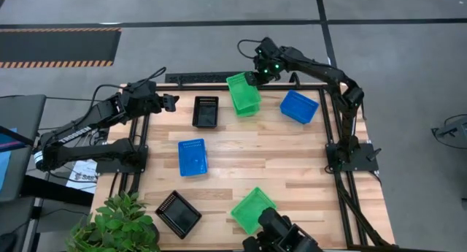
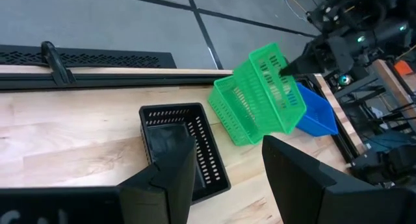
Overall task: Stack baskets by color
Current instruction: Stack the middle right green bin on the top green bin
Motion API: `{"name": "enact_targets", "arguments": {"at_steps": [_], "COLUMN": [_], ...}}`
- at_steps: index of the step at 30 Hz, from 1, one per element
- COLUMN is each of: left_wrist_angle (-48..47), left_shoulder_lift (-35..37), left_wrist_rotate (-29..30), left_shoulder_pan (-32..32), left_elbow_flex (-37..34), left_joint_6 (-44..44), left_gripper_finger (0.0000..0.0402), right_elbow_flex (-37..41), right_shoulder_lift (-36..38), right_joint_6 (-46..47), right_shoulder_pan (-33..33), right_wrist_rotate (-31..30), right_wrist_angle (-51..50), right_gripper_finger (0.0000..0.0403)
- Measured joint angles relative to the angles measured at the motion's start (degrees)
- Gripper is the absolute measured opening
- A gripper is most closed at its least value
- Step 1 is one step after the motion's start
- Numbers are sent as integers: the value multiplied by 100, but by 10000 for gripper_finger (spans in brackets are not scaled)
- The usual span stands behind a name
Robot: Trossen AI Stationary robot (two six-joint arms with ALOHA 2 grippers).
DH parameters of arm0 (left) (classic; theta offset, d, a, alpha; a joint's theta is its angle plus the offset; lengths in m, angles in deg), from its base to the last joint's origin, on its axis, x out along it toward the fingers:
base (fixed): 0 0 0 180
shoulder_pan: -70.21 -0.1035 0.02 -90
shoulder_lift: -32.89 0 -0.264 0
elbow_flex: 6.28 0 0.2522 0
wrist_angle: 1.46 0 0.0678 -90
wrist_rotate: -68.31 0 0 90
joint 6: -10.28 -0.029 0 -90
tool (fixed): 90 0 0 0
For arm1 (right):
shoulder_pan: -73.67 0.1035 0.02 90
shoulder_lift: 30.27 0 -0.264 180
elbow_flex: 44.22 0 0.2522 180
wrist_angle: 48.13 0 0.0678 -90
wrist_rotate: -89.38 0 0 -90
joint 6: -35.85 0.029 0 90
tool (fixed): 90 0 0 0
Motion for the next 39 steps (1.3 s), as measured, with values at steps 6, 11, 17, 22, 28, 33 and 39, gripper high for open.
{"name": "enact_targets", "arguments": {"at_steps": [6, 11, 17, 22, 28, 33, 39], "left_wrist_angle": [0, 0, 0, 0, 0, 0, 1], "left_shoulder_lift": [-1, -1, -1, -1, -1, -1, -1], "left_wrist_rotate": [14, 15, 17, 17, 41, 43, 41], "left_shoulder_pan": [-1, -2, -1, -1, -2, -1, -2], "left_elbow_flex": [-1, -1, 1, 2, 2, 2, 1], "left_joint_6": [42, 68, 87, 87, 85, 87, 87], "left_gripper_finger": [165, 165, 165, 165, 165, 165, 165], "right_elbow_flex": [364, 538, 808, 916, 922, 922, 922], "right_shoulder_lift": [2, 0, 0, -2, -2, -2, -2], "right_joint_6": [110, 130, 360, 378, 380, 382, 380], "right_shoulder_pan": [-69, -92, -99, -68, -68, -70, -70], "right_wrist_rotate": [24, 24, 24, 22, 9, -4, -5], "right_wrist_angle": [359, 569, 799, 869, 854, 841, 831], "right_gripper_finger": [9, 11, 20, 23, 45, 65, 86]}}
